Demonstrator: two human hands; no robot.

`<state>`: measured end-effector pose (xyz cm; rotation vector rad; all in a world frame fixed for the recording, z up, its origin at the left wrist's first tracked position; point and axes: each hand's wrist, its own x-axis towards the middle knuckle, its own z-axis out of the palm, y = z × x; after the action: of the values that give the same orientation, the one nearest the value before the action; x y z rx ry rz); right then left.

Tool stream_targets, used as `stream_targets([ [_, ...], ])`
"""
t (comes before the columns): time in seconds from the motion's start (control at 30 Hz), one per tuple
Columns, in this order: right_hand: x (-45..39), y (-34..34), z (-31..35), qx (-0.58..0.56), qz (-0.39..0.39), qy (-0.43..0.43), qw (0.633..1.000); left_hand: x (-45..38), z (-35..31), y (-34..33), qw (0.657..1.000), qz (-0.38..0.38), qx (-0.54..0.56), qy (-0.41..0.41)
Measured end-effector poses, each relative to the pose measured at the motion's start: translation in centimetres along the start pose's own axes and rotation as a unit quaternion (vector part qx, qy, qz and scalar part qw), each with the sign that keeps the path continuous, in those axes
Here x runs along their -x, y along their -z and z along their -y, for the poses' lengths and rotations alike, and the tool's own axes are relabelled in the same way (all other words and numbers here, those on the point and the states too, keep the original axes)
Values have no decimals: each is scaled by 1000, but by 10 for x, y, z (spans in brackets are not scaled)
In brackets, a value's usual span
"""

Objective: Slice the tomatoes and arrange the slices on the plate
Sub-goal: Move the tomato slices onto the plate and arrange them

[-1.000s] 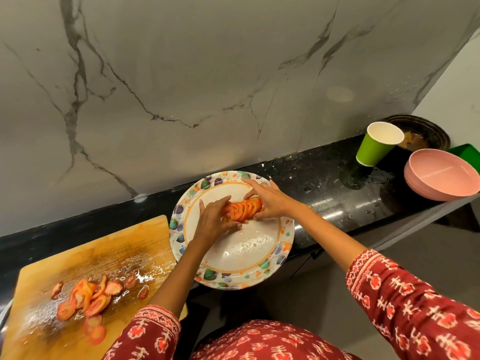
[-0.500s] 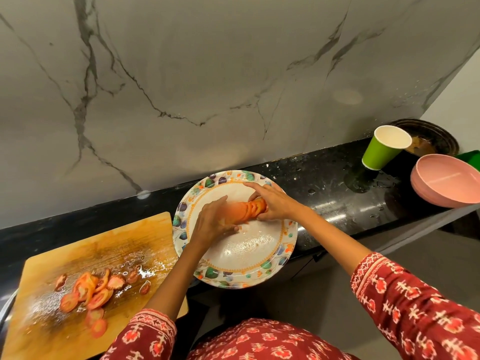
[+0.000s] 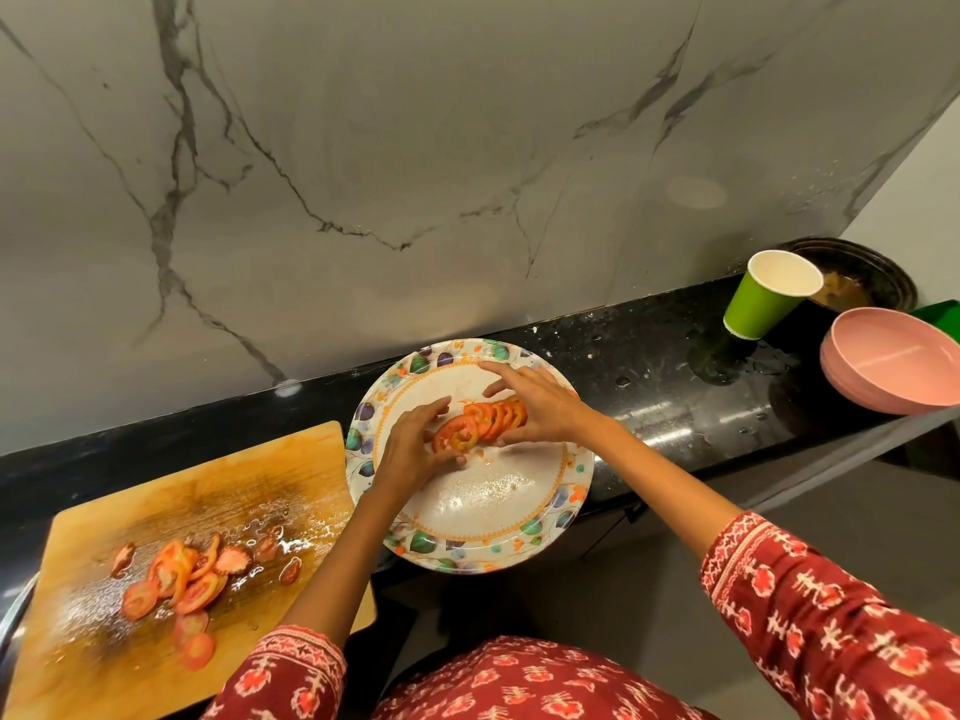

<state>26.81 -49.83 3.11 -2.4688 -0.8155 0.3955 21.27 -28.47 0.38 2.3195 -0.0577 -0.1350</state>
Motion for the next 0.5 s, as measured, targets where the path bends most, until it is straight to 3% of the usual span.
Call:
stream_targets([
  [0.2, -8, -7, 12, 9, 14, 10, 1000, 3, 3, 0, 999, -3, -34, -25],
  [0.37, -13, -14, 16, 13, 1, 15, 1000, 3, -4, -7, 998, -50, -38, -1],
  [0.5, -13, -15, 14, 8, 2, 11, 1000, 3, -3, -7, 998, -43, -38, 0],
])
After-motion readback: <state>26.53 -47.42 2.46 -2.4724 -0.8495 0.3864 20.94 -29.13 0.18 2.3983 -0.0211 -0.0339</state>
